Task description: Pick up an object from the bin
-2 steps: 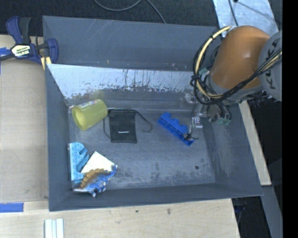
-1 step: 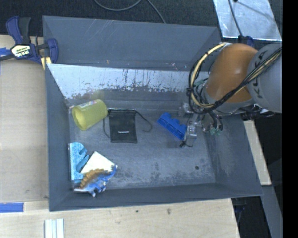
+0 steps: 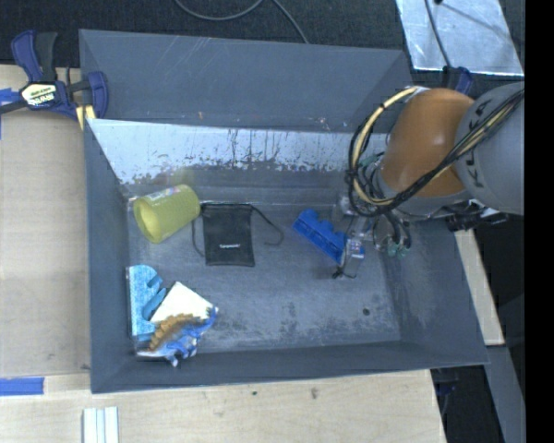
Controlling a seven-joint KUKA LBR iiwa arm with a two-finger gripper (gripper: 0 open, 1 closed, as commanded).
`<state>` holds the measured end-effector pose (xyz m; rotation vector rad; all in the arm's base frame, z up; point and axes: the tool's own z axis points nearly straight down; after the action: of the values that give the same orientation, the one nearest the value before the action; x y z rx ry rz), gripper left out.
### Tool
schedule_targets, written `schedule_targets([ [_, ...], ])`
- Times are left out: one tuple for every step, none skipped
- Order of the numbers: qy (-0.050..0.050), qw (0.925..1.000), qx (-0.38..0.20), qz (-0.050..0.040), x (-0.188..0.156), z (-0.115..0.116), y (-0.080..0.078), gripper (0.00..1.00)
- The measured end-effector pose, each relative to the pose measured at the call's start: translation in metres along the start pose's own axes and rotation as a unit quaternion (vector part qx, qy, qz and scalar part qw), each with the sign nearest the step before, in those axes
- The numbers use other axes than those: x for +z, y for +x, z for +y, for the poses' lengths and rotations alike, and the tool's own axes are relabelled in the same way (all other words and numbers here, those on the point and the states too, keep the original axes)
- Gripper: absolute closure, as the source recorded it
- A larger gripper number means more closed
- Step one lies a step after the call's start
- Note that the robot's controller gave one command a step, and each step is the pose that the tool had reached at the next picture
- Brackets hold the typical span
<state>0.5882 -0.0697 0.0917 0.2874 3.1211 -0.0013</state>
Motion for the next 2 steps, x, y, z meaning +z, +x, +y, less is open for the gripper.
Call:
schedule_targets([
  [0.000,0.9962,-0.087,-0.0025,0.0212,0.0069,0.0017,1.00],
  [0.000,0.9962,-0.088,-0.0025,0.0212,0.0069,0.0017,1.00],
])
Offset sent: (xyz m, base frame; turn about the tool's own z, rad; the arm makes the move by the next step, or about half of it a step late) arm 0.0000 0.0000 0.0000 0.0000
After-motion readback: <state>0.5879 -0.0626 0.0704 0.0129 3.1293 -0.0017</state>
